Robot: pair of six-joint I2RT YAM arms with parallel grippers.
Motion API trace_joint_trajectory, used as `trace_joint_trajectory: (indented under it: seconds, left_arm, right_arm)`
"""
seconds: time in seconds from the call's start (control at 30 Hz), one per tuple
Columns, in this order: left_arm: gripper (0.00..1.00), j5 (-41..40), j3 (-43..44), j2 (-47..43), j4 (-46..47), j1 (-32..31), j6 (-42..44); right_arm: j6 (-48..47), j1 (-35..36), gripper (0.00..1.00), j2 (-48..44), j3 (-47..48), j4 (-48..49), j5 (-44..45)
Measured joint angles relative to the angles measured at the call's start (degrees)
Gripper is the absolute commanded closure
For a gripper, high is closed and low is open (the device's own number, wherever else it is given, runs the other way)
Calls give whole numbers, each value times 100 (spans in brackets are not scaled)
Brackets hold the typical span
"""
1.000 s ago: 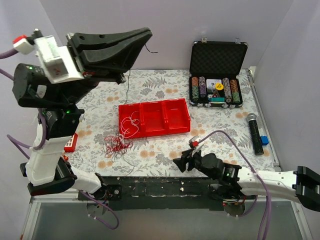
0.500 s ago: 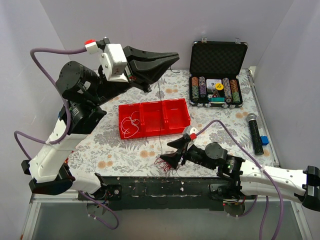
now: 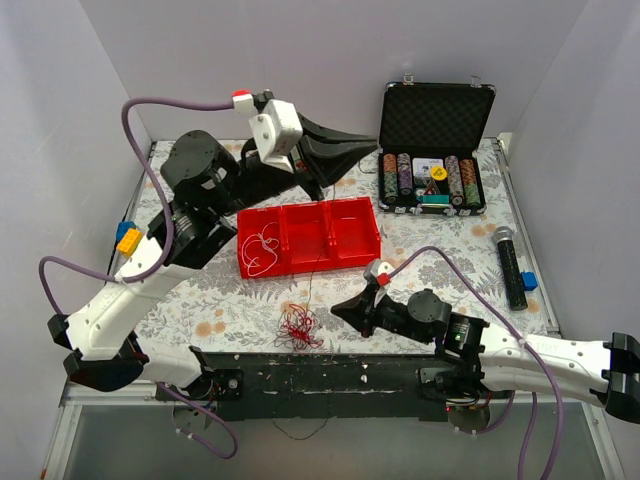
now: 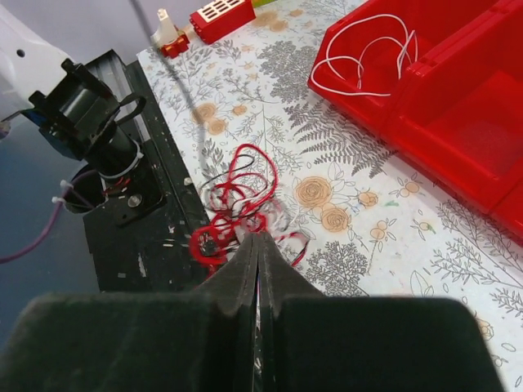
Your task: Untangle the cables
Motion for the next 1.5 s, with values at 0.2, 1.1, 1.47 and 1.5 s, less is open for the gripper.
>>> trace_joint_trajectory:
  seconds: [0.2, 1.1, 1.47, 1.5]
  left_arm:
    - [98, -2, -752, -81, -22, 0, -122]
    - [100, 1099, -2249, -1320, -780, 0, -208]
    - [100, 1390, -3093, -2201, -1353, 0, 337]
    - [100, 1399, -3206, -2284, -1429, 0, 391]
  right_arm:
    - [87, 0, 75, -131, -46, -214, 417]
    - [-640, -1725, 60, 1631, 553, -216, -195]
    - [-1099, -1971, 40, 3366, 2090, -295, -2310]
    - [-1143, -1985, 39, 3460, 2203, -345, -2426]
